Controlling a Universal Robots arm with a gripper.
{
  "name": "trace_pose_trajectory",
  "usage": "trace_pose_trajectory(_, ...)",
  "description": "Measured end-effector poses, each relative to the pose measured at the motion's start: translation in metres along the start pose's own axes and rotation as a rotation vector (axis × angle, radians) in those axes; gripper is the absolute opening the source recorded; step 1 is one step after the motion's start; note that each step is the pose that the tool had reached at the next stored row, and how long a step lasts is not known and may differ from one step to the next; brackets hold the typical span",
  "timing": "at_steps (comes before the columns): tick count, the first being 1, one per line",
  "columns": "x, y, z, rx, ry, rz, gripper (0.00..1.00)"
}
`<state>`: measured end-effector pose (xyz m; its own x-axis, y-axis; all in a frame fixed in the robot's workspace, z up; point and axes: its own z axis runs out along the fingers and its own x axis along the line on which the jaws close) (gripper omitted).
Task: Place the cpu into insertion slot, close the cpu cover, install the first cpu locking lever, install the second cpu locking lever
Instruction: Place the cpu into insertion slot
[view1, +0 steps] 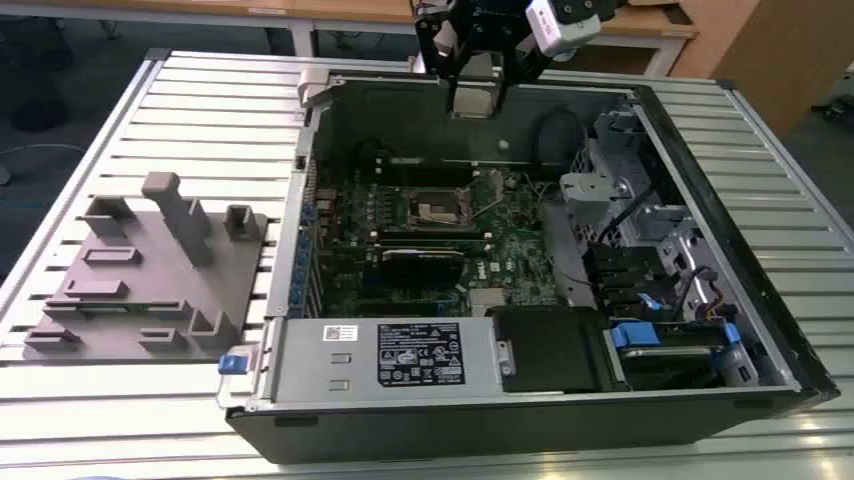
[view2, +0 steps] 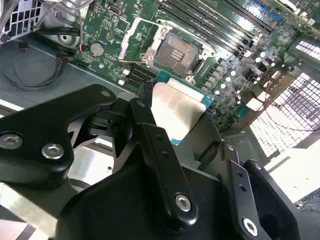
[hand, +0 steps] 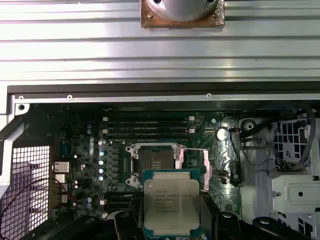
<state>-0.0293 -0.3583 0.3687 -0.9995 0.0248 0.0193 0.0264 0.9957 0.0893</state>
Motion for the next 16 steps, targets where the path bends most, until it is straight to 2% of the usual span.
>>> trace_pose_trajectory(16,0.0,-0.0002,0.0024,0.0,0.0,0.0,0.54)
